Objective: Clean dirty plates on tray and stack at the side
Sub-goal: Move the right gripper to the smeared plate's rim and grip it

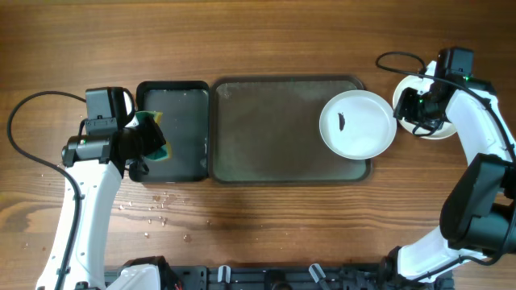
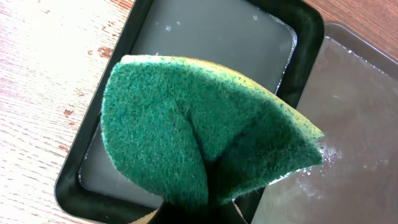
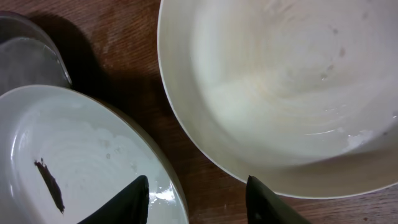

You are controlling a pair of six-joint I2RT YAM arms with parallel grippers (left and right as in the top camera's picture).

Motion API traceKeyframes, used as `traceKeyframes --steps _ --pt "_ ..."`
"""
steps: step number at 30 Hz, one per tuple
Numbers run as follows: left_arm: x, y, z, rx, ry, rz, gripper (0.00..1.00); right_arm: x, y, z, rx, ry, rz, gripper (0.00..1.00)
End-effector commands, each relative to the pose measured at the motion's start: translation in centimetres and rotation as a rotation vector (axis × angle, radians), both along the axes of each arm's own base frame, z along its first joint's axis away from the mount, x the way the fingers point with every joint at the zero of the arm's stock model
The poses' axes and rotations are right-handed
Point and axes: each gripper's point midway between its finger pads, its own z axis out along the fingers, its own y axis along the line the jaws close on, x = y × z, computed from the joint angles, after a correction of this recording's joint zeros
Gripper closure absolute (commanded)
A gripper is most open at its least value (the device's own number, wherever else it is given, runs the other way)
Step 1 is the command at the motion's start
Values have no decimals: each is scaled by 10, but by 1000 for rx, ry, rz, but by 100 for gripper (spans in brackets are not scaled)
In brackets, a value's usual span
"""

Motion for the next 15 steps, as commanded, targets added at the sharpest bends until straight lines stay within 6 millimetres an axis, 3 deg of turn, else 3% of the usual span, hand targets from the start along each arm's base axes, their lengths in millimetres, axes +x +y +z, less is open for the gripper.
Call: traceKeyframes --steps 1,10,14,15 --pt "1 0 7 7 -27 -9 96 -9 5 -15 23 32 20 56" --pt "1 0 7 7 -28 -9 96 -14 20 -29 94 19 40 61" --pt "1 0 8 7 -31 -10 96 -13 27 -28 134 13 48 89" --pt "2 0 8 7 -32 -9 96 -13 31 -28 154 11 53 91"
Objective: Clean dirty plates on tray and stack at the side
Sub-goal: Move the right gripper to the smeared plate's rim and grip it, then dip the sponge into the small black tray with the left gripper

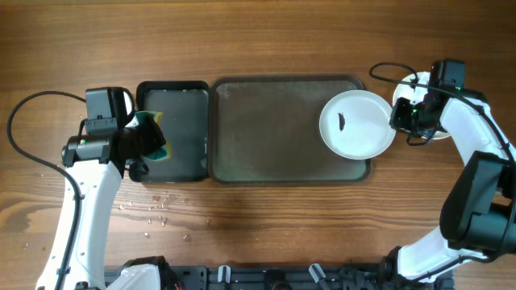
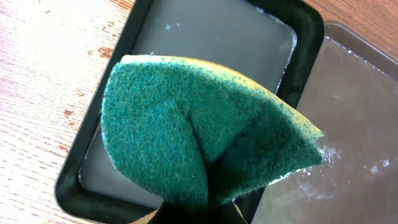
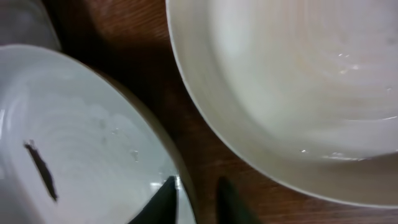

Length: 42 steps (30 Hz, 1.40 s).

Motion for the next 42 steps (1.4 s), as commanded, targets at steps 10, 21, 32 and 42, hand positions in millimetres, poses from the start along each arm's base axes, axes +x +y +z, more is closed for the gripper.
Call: traceKeyframes --steps 10,21,32,42 --pt "2 1 8 8 -35 -10 96 -5 80 -2 252 6 132 95" --pt "2 1 8 8 -35 -10 96 -4 178 -4 212 -21 293 96" --pt "5 1 9 9 -46 -10 96 -2 248 2 177 -105 306 96" --pt "11 1 13 12 -76 -12 96 -1 248 0 87 -138 334 60"
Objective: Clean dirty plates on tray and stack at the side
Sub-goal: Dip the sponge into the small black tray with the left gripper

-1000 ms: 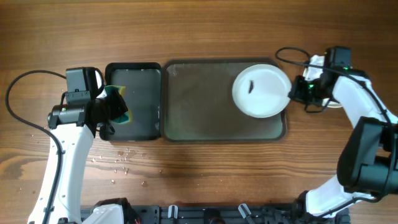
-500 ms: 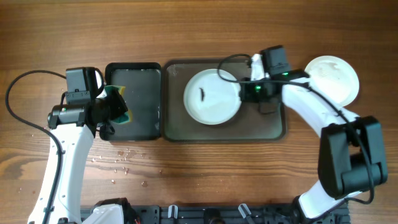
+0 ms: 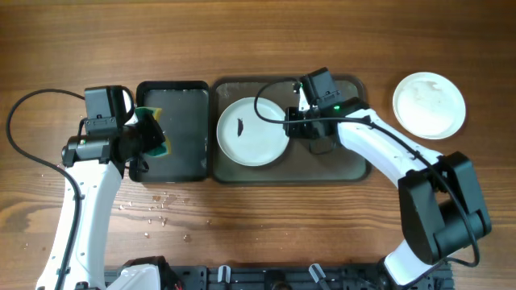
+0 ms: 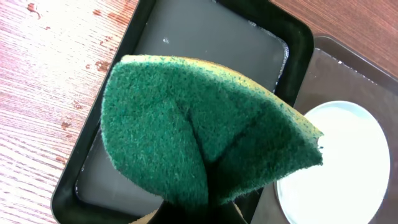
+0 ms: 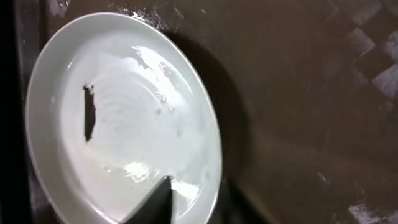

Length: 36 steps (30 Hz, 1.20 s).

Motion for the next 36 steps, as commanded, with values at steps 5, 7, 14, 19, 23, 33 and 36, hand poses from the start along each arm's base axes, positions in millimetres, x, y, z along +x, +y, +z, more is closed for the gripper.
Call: traceKeyframes --steps 5,7,14,19,23,33,36 --pt "16 -7 13 15 -89 -41 96 21 -9 0 -105 -136 107 59" --pt "23 -12 10 17 -94 -60 96 27 -7 5 -95 -162 106 58" --pt "34 -30 -35 11 10 -119 96 37 -3 11 -88 -217 121 57" --pt "43 -32 -67 8 69 -126 96 39 -7 9 -125 -234 136 56" --pt "50 -32 -86 7 89 -126 96 39 -7 -1 -129 -217 136 52" --pt "45 -32 -127 2 186 -126 96 38 -5 -18 -127 -187 141 47" --pt "45 -32 -133 1 197 -126 96 39 -5 -18 -126 -187 138 47"
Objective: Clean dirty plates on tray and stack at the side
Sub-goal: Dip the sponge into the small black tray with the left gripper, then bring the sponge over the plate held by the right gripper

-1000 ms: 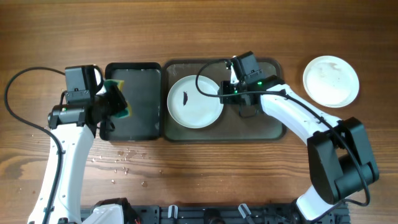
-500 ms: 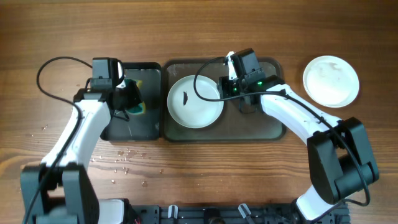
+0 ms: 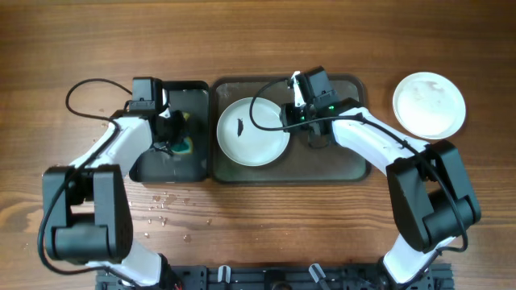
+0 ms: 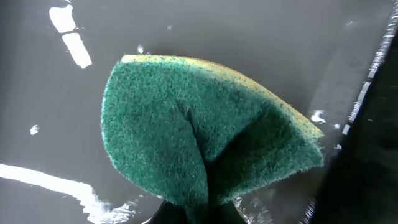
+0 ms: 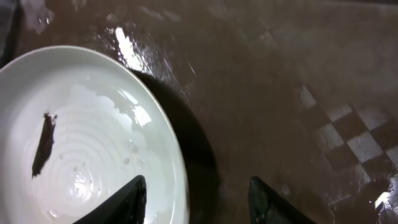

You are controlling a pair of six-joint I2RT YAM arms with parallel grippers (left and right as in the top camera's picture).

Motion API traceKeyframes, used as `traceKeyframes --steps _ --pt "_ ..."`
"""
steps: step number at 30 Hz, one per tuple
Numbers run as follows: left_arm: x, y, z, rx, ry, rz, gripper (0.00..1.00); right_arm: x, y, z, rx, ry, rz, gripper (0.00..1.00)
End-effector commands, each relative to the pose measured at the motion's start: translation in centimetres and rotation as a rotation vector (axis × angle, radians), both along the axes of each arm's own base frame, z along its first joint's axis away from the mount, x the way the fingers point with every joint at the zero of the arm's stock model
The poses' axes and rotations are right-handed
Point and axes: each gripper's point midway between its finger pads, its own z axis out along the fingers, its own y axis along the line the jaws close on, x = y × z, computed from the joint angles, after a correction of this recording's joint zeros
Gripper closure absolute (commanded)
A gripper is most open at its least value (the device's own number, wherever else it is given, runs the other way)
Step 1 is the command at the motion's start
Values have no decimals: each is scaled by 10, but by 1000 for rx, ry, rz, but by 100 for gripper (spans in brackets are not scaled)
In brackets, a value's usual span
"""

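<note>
A white plate (image 3: 253, 132) with a dark smear (image 5: 43, 144) lies at the left end of the large tray (image 3: 339, 165). My right gripper (image 5: 196, 202) hovers open over the plate's right rim, fingers apart and touching nothing. My left gripper (image 3: 173, 129) is shut on a green and yellow sponge (image 4: 205, 134), held low inside the small black basin (image 3: 149, 165) of water. A second white plate (image 3: 429, 105) rests on the table at the right.
Water drops dot the wood in front of the basin (image 3: 161, 201). The tray floor (image 5: 292, 93) is wet and shows a chequered pattern. The arms' cables loop over the tray's far edge and the table's left.
My left gripper has gone down with the sponge into the basin's water. My right gripper, then shut on the plate's rim, has let go and stands open above it.
At first the smeared plate lay at the tray's right end, my right gripper open beside it, then shut on its rim. Later the plate was at the tray's left end. The left gripper held the sponge above the basin throughout, and now dips it in.
</note>
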Motion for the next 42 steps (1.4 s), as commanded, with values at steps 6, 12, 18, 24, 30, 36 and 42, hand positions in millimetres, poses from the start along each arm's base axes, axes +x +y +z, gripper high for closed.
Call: traceKeyframes --steps 6,12,18,24,30,36,42 --pt "0 -2 -10 3 17 -16 96 5 -2 -3 -12 -5 -2 46" --pt "13 1 23 11 -28 -11 96 5 -2 -3 -12 -5 -2 43" --pt "20 9 46 61 -78 4 96 5 -2 -3 -12 -6 -3 42" --pt "14 11 42 71 -49 8 96 5 -2 -3 -12 -7 -2 41" --pt "7 11 23 71 -18 6 96 2 -2 -5 -4 17 -23 41" --pt "0 10 2 63 39 14 96 -4 -2 -9 4 51 -31 46" --pt "8 11 18 65 -11 16 96 -11 -4 -15 21 92 -79 66"
